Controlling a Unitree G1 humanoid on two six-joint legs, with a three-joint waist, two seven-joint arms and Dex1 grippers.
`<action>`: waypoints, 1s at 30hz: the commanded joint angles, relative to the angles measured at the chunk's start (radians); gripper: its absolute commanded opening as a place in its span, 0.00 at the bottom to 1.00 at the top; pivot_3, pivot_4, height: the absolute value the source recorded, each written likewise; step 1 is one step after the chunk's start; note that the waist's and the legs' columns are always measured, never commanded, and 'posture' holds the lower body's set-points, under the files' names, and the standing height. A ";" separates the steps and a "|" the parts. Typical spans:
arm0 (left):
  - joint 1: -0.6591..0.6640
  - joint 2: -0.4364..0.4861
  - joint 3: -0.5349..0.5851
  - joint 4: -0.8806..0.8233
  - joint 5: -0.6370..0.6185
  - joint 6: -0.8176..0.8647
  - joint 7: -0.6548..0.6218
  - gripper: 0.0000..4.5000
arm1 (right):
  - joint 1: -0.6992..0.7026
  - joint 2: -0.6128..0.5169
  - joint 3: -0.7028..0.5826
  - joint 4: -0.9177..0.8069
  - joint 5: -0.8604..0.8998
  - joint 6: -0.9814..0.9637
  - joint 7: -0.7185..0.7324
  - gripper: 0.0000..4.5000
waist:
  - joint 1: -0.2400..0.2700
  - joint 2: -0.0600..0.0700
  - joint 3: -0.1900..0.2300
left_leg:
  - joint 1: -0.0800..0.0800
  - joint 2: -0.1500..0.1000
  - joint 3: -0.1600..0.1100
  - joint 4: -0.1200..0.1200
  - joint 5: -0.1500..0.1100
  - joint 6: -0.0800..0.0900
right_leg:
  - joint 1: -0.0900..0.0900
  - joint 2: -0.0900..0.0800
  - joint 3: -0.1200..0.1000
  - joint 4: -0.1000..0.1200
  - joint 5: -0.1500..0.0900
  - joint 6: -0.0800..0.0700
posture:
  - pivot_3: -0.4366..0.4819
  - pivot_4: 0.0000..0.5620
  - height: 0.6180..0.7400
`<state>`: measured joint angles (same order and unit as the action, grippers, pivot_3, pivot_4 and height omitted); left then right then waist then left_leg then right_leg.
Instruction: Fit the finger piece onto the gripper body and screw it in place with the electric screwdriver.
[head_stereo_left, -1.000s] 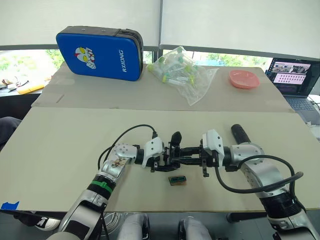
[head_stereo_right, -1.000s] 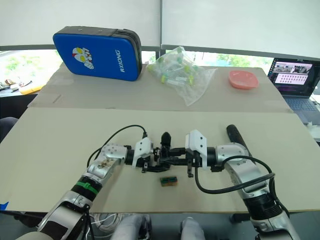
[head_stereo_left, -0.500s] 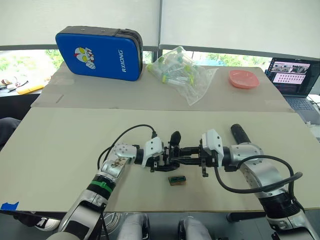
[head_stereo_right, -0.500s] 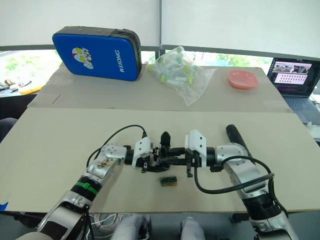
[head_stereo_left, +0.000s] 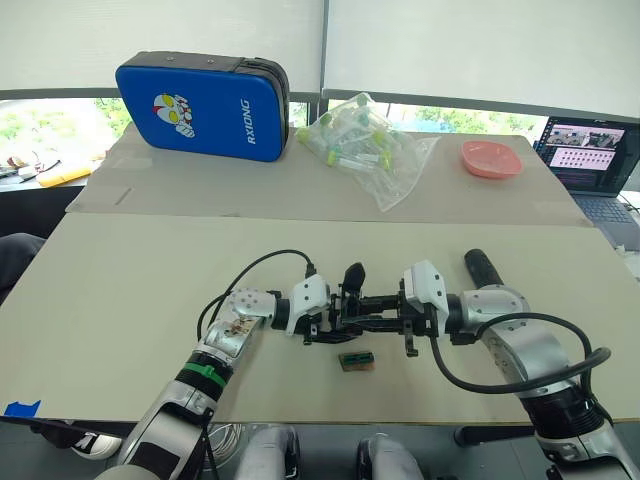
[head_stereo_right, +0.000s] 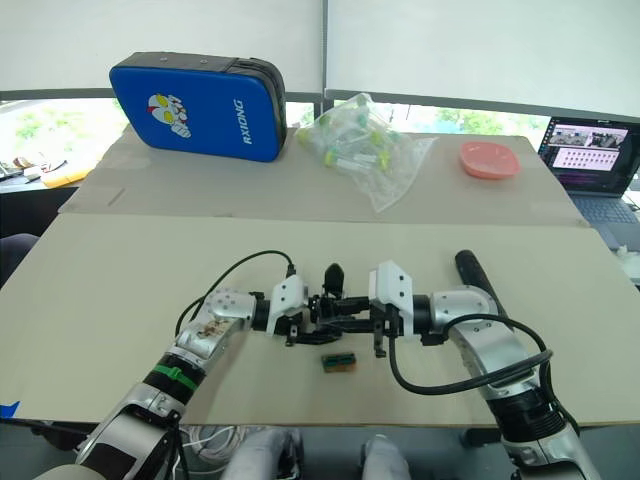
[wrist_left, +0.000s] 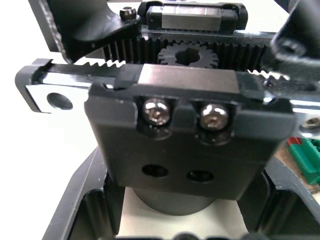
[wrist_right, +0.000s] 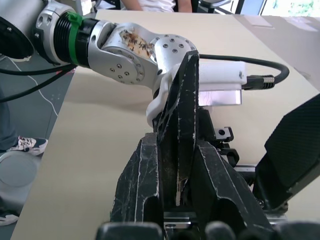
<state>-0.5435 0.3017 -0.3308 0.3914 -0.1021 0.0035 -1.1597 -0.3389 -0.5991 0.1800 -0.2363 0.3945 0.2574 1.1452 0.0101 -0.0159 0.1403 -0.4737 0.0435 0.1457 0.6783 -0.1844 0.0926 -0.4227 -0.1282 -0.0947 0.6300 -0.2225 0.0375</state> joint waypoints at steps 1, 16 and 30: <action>0.013 0.003 -0.008 -0.001 0.011 0.014 0.003 0.53 | 0.003 -0.006 -0.005 -0.019 0.007 0.016 -0.005 0.09 | 0.000 0.000 0.000 | 0.000 0.000 0.000 0.000 0.000 0.000 | 0.000 0.000 0.000 0.000 0.000 0.000 | 0.48 0.27 1.00; 0.014 -0.002 -0.004 0.006 0.010 0.013 0.013 0.53 | -0.007 -0.009 0.034 -0.021 -0.017 0.101 -0.036 0.09 | 0.000 0.000 0.000 | 0.001 0.000 0.000 0.000 -0.002 -0.003 | 0.001 0.000 0.000 0.000 0.000 0.000 | 0.48 0.27 1.00; 0.005 -0.012 -0.005 0.025 0.013 0.006 0.017 0.53 | -0.013 -0.021 0.051 0.021 -0.044 0.140 -0.056 0.09 | 0.001 0.001 -0.002 | 0.003 0.000 0.000 0.000 -0.002 -0.003 | 0.002 -0.001 0.000 0.000 0.000 0.000 | 0.48 0.27 1.00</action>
<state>-0.5398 0.2925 -0.3298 0.4040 -0.1018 -0.0010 -1.1480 -0.3577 -0.6151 0.1996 -0.2598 0.3967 0.3749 1.1037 0.0112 -0.0153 0.1386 -0.4700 0.0436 0.1456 0.6782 -0.1867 0.0892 -0.4207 -0.1291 -0.0945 0.6300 -0.2226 0.0374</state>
